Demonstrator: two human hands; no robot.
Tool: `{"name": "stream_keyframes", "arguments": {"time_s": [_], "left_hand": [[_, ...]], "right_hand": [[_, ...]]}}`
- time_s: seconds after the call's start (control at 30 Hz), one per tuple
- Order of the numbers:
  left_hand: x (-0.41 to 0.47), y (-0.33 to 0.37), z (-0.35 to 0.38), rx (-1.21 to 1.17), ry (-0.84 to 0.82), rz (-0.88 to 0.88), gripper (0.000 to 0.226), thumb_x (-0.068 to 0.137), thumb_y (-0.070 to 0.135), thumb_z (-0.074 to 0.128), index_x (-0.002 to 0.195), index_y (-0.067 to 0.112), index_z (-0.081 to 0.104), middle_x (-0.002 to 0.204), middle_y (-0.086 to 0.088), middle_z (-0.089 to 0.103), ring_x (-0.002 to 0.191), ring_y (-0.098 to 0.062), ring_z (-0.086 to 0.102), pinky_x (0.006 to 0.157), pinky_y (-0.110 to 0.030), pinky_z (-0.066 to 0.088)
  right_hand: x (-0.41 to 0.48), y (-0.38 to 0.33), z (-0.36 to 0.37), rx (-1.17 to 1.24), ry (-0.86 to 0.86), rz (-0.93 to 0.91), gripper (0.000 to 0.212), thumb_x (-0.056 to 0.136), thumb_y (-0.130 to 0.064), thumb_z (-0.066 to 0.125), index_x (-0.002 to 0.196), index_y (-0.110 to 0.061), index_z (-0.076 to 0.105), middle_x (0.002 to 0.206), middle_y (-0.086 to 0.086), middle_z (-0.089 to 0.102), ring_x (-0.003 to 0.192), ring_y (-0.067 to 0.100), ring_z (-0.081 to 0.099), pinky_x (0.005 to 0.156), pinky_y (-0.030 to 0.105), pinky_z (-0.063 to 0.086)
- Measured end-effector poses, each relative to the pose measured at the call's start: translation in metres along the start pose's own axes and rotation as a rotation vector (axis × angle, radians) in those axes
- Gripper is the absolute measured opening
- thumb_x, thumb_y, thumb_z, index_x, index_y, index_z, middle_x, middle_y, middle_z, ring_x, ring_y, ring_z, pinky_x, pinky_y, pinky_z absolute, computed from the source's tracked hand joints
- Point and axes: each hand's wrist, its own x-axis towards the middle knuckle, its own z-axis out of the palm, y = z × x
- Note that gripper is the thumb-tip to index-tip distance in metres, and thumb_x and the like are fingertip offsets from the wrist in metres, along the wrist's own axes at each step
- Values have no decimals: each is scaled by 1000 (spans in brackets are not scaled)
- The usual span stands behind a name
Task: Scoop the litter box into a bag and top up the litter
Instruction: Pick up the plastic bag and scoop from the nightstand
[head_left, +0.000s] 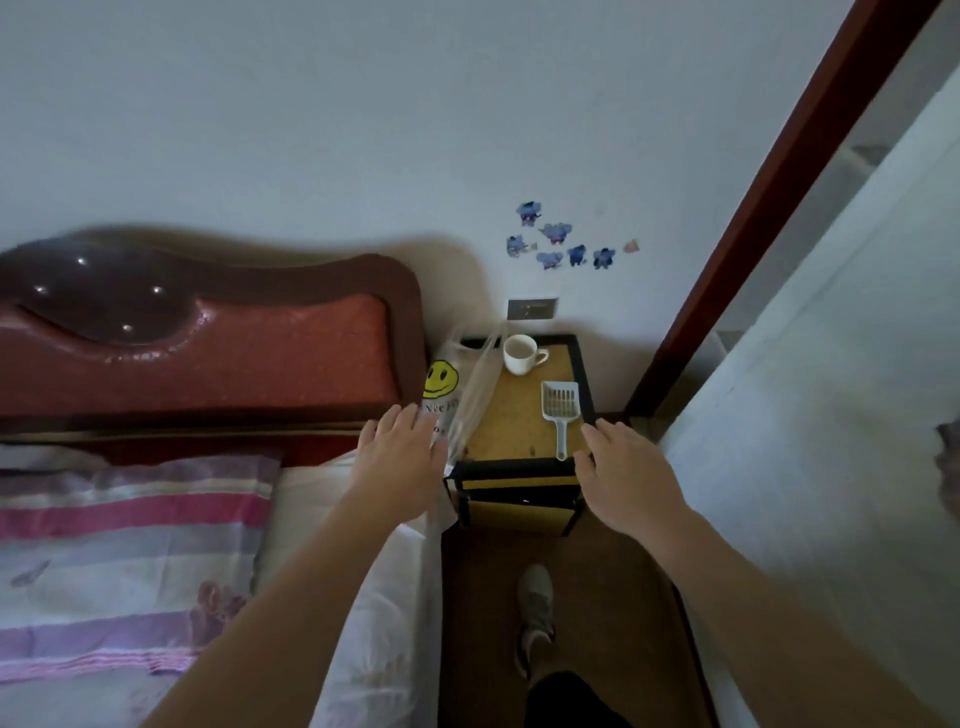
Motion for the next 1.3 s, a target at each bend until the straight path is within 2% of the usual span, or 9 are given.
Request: {"name": "stream_keyframes", "arguments": {"time_s": [0.1, 0.23, 0.43, 0.67, 0.87, 1.07, 1.13, 1.2, 1.3], "left_hand": [[70, 1, 17, -20, -40, -31, 39, 102, 37, 33, 132, 20, 51, 137, -1, 51, 134, -22, 40, 111, -44, 32], [151, -5, 42, -78, -97, -106, 38, 100, 37, 35, 126, 17, 55, 127, 0, 55, 125, -23, 48, 106, -45, 40], [242, -25, 94, -170, -221, -230, 42, 102, 37, 39, 135, 15, 51, 139, -4, 52, 129, -26, 47, 106, -44, 39], [306, -61, 196, -289, -321, -377, 53, 102, 35, 45, 147, 9, 38, 149, -19, 39, 133, -39, 41, 108, -46, 34], [319, -76, 255, -470, -270, -570, 90, 87, 44, 70, 154, 12, 19, 155, -17, 28, 139, -38, 35, 107, -50, 38], [326, -78, 284, -551, -181, -665, 102, 80, 36, 79, 156, 19, 12, 155, -12, 31, 132, -35, 44, 89, -46, 48], [332, -81, 291, -572, -122, -719, 86, 80, 33, 79, 147, 11, 30, 141, -12, 49, 117, -34, 56, 77, -38, 49], [337, -83, 292, -569, -73, -724, 52, 81, 26, 76, 121, 6, 51, 101, -11, 64, 87, -31, 62, 59, -32, 44], [341, -85, 291, -578, -33, -706, 19, 81, 17, 69, 76, 4, 56, 59, -3, 52, 57, -22, 45, 48, -27, 33]], "right_hand": [[73, 30, 27, 2, -63, -7, 36, 99, -39, 29, 111, -23, 58, 103, -7, 61, 85, 6, 52, 74, 23, 49], [155, 60, 57, 52, -152, 14, 34, 101, -36, 33, 118, -19, 58, 107, -5, 60, 89, 8, 54, 75, 25, 50], [231, 87, 127, 172, -326, 152, 35, 102, -37, 35, 122, -17, 56, 112, -1, 60, 82, 7, 57, 64, 24, 50], [268, 109, 228, 299, -397, 394, 24, 100, -39, 43, 91, -21, 57, 65, -6, 57, 43, 3, 53, 42, 19, 33], [266, 126, 294, 360, -345, 595, 38, 94, -52, 52, 103, -16, 62, 72, -10, 61, 52, 3, 58, 46, 19, 35], [266, 128, 318, 424, -296, 644, 29, 92, -40, 62, 77, -16, 63, 63, -6, 65, 53, 7, 62, 47, 22, 42], [268, 130, 320, 489, -273, 652, 30, 92, -35, 65, 72, -13, 63, 62, -2, 66, 55, 11, 63, 49, 24, 43], [271, 132, 319, 577, -261, 670, 32, 90, -33, 67, 68, -11, 63, 63, -2, 67, 59, 11, 64, 53, 26, 47], [273, 130, 315, 727, -234, 719, 41, 88, -26, 72, 55, -13, 51, 53, -6, 55, 52, 9, 53, 52, 22, 36]]}}
